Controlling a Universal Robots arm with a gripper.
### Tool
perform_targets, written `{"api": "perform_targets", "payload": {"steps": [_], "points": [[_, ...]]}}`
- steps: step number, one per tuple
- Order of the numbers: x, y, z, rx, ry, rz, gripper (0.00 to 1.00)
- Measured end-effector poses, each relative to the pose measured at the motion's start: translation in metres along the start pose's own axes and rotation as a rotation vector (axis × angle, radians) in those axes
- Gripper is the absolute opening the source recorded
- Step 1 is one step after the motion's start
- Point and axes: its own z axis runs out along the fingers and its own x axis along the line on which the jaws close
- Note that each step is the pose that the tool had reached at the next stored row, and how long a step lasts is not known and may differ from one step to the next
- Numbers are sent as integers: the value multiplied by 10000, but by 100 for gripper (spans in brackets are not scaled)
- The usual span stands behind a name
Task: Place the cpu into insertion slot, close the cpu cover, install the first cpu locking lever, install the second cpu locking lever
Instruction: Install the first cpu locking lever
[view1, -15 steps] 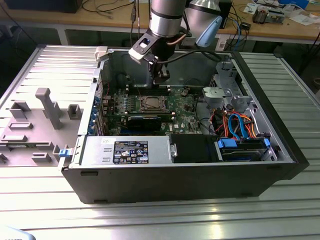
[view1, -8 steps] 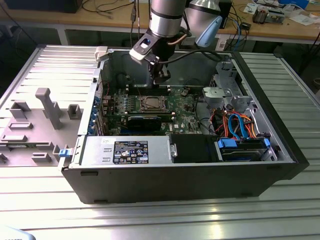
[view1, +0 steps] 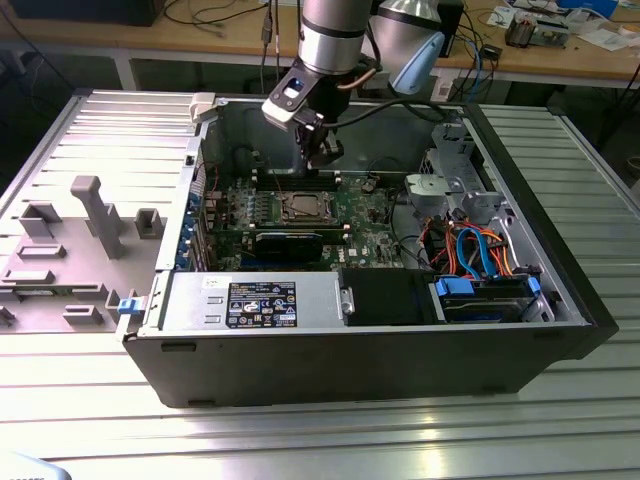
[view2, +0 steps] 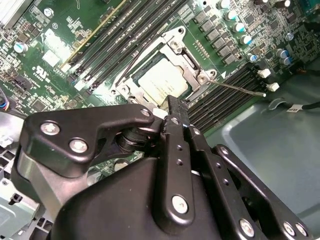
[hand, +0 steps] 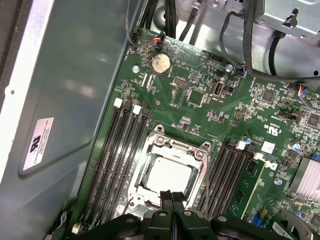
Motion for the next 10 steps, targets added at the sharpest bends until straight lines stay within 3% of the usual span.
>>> {"api": "perform_targets", "payload": {"steps": [10], "points": [[0, 0, 0, -1, -45, -518, 11]]}}
